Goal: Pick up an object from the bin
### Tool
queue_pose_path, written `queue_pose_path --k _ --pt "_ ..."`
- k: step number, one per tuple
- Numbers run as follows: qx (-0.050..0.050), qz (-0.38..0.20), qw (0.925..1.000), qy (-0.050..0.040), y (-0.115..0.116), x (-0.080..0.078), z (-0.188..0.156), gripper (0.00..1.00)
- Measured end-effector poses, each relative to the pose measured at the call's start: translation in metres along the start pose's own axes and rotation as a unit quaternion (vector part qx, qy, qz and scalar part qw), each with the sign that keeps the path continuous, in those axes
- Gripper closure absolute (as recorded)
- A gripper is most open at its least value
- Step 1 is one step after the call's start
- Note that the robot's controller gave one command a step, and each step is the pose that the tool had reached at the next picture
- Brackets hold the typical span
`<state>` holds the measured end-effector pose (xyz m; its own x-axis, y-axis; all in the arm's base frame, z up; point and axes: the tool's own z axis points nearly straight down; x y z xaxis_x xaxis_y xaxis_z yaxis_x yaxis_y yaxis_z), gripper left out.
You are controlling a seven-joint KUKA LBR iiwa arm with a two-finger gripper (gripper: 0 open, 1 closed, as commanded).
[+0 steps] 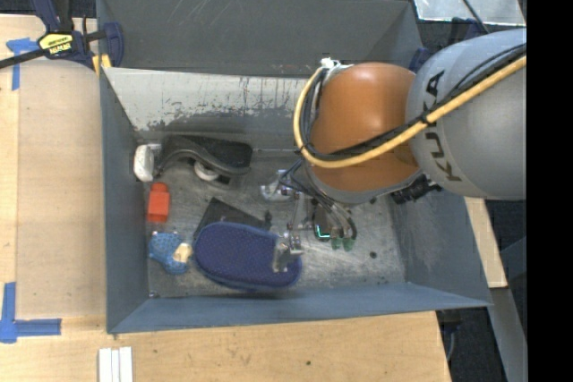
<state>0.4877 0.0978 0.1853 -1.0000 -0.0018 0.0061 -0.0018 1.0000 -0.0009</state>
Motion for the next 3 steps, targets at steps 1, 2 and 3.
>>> queue_pose_path --k 1,2,3 --pt "0.001 -0.128 0.9918 -0.0072 0.017 -0.003 0.109 0.0" --pt "0.0 -0.331 0.9437 -0.007 0.046 -0.001 0.084 0.0" --pt "0.002 -0.546 0.8375 -0.0099 0.066 -0.015 0.083 0.0"
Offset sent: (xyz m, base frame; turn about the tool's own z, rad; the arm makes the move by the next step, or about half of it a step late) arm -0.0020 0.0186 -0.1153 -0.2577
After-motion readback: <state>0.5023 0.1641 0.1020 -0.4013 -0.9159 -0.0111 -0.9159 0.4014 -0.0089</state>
